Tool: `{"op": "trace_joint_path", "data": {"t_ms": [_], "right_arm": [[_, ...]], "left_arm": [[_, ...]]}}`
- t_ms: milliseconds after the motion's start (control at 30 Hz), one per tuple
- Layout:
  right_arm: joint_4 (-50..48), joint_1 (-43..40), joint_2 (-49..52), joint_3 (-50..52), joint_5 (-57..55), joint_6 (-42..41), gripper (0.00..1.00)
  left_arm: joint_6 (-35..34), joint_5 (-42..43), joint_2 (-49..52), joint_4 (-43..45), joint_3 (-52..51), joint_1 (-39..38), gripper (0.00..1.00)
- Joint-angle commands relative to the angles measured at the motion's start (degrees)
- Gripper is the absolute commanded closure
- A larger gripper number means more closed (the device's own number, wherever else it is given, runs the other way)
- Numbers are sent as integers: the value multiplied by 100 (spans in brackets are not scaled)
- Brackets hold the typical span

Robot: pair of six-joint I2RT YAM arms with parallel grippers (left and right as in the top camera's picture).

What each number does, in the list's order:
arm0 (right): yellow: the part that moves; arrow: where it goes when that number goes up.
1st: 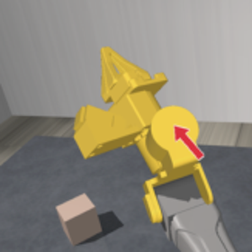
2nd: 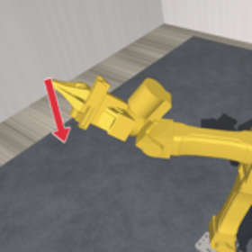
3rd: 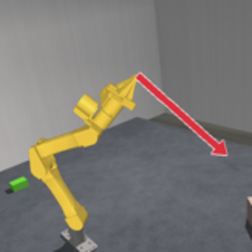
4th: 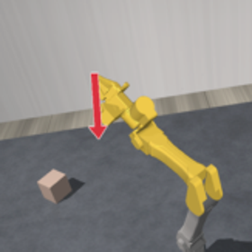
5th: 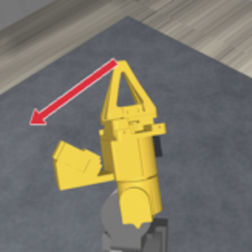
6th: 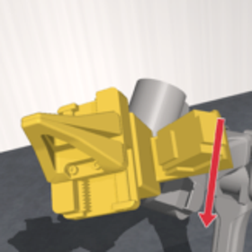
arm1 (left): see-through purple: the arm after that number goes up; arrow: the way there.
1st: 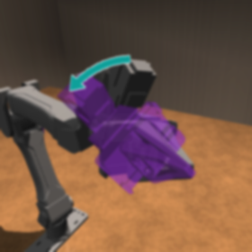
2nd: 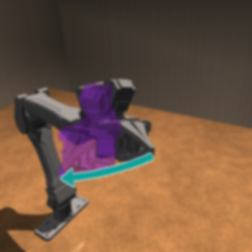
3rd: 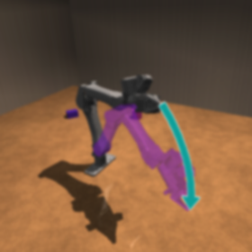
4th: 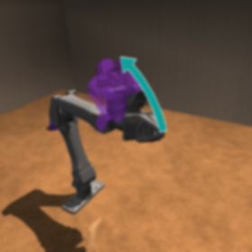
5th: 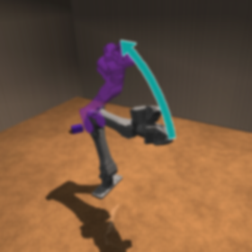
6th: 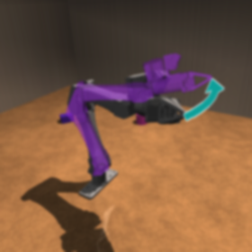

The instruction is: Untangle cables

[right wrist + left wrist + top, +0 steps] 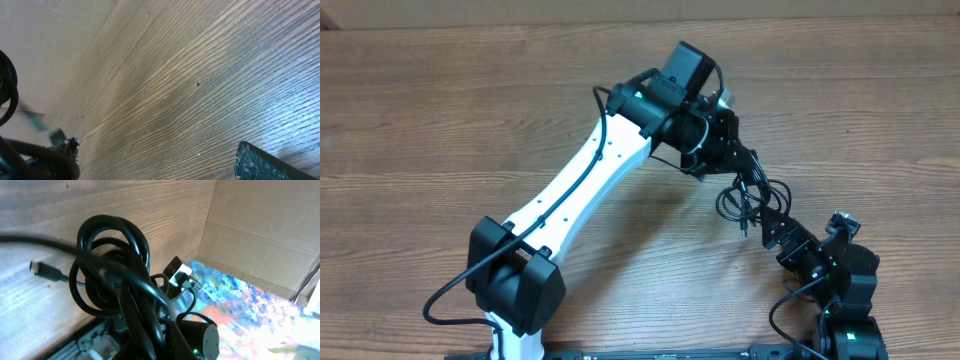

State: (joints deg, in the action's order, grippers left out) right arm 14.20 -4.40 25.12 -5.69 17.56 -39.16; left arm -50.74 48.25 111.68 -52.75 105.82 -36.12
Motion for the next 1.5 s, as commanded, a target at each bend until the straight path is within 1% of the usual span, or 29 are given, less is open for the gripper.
{"op": "trace_joint_path", "data": {"t_ms": [0, 200, 400, 433, 533, 633, 700, 800, 867, 933, 1033, 1200, 1300, 1400, 1467], "right_arm": [[50, 22, 13, -125, -87, 61, 0], [55, 22, 13, -125, 57, 61, 0], [48, 22, 13, -125, 50, 61, 0], [48, 22, 13, -125, 50, 59, 0], [48, 22, 15, -125, 57, 46, 0], [-46, 22, 15, -125, 264, -26, 0], [-236, 22, 13, -125, 597, -26, 0], [-702, 22, 13, -125, 1298, -24, 0], [-1025, 22, 13, -125, 1716, -22, 0], [-1298, 22, 15, -125, 2026, -20, 0], [-1438, 22, 15, -125, 2256, 22, 0], [-1425, 22, 15, -125, 2376, 20, 0], [-1416, 22, 15, -125, 2367, 22, 0], [-1416, 22, 15, -125, 2345, 24, 0], [-1416, 22, 15, -125, 2343, 24, 0]], "left_arm": [[734, 142, 15, -68, 170, 264, 96], [728, -1711, 15, -890, 170, 557, 96], [704, -3644, 15, -2026, 170, 780, 96], [702, -3853, 15, -2162, 170, 800, 96], [704, -4273, 13, -2496, 170, 835, 96], [732, -4240, 15, -2603, 170, 835, 96], [944, -4194, 15, -2612, 170, 826, 96], [1585, -4070, 15, -2577, 170, 780, 96], [2138, -4054, 15, -2529, 170, 719, 96], [2970, -3807, 15, -2435, 170, 627, 96], [4371, -2994, 15, -2100, 170, 417, 96], [5263, -2435, 15, -1685, 170, 109, 96], [6076, -2131, 15, -1572, 170, -87, 96], [6979, -2188, 15, -1587, 170, -264, 96], [7344, -2188, 15, -1554, 170, -332, 96]]}}
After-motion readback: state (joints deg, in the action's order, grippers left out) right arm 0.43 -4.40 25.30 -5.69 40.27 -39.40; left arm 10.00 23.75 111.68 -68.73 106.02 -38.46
